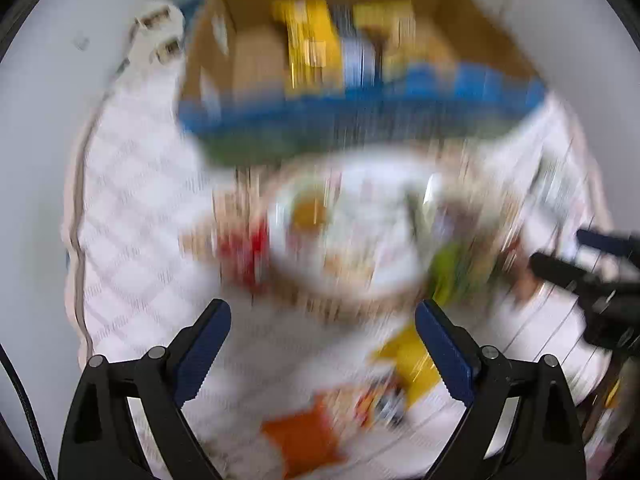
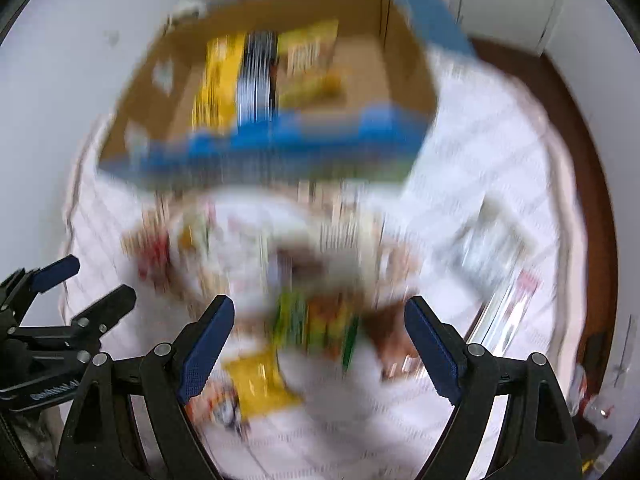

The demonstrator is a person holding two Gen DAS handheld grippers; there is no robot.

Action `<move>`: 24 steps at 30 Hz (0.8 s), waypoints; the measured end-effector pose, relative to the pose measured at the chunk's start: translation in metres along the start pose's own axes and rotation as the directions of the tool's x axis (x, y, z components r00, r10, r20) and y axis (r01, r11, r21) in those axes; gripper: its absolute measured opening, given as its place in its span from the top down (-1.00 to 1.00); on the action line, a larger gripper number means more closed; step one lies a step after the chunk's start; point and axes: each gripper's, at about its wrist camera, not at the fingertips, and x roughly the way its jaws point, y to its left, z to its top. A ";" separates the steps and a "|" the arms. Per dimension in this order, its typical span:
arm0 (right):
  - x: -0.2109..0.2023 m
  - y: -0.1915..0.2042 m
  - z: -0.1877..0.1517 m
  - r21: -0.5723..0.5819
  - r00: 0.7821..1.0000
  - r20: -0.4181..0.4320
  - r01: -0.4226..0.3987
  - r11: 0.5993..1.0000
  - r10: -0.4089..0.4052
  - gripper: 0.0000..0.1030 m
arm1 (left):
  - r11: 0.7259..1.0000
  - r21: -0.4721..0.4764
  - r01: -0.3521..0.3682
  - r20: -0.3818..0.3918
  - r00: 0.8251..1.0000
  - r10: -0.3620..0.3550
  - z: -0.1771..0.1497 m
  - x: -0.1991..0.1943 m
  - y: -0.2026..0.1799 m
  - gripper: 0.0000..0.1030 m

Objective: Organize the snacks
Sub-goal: 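Grasp the orange bag with the left tool while the right tool grasps a yellow packet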

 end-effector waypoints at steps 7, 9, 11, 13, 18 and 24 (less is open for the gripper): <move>0.074 0.012 -0.058 0.034 0.979 -0.185 -0.083 0.996 0.088 -0.72 | 0.996 -0.093 0.013 -0.281 0.959 -0.039 -0.086 0.070 0.023 -0.83; 0.090 0.022 -0.066 0.023 0.973 -0.213 -0.090 0.996 0.093 -0.67 | 0.990 -0.138 0.011 -0.333 0.941 -0.057 -0.105 0.084 0.030 -0.83; 0.103 0.031 -0.071 0.008 0.968 -0.232 -0.092 0.996 0.091 -0.61 | 0.983 -0.184 0.017 -0.363 0.928 -0.084 -0.117 0.095 0.037 -0.83; 0.114 0.039 -0.073 -0.005 0.964 -0.251 -0.093 0.996 0.089 -0.58 | 0.975 -0.223 0.016 -0.380 0.919 -0.102 -0.125 0.105 0.043 -0.83; 0.144 0.061 -0.073 -0.061 0.952 -0.300 -0.079 0.995 0.057 -0.50 | 0.958 -0.285 0.018 -0.391 0.910 -0.134 -0.134 0.127 0.055 -0.82; 0.163 0.078 -0.084 -0.127 0.943 -0.332 -0.040 0.991 -0.005 -0.03 | 0.936 -0.350 0.041 -0.365 0.914 -0.177 -0.137 0.134 0.066 -0.09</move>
